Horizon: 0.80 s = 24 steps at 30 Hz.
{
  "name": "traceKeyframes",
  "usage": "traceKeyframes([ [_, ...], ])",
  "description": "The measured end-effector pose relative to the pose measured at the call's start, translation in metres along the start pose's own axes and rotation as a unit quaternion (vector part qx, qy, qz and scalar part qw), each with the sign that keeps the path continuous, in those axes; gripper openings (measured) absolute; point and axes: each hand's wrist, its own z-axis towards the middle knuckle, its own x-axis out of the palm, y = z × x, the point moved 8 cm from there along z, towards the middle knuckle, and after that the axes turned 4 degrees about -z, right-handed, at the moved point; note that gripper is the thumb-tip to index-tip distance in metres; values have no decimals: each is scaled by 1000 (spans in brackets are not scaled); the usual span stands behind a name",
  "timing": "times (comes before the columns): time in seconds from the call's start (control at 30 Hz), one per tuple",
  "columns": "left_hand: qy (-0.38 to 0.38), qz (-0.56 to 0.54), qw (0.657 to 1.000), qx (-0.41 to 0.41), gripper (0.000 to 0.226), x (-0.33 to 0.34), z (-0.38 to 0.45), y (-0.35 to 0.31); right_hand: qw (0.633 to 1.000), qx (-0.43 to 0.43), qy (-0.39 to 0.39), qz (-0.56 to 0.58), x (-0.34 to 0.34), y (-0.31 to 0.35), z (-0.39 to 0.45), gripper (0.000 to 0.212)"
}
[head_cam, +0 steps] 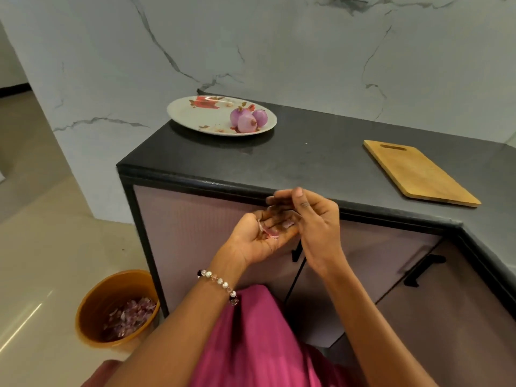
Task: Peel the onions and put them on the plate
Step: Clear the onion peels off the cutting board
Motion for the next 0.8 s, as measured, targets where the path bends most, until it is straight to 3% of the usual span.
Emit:
traceKeyframes([
  [0.13,-115,-37,990,76,34,-68,-23,-36,988,36,-131,76,18,-30,-21,35],
  [0.2,-142,-82,980,115,36,-104,-40,-57,976,94,-155,124,41,-57,-33,36],
  [0.27,-159,-128,967,155,42,-141,-59,-78,953,183,-147,194,76,-90,-47,35],
  [0.4,-206,-198,929,235,48,-210,-90,-120,869,382,-95,298,162,-159,-76,26],
  [0.53,-311,-205,886,275,26,-286,-115,-157,815,524,-17,247,252,-217,-106,26],
  [0.8,-492,-156,804,294,42,-399,-112,-215,777,622,64,77,350,-324,-106,29],
])
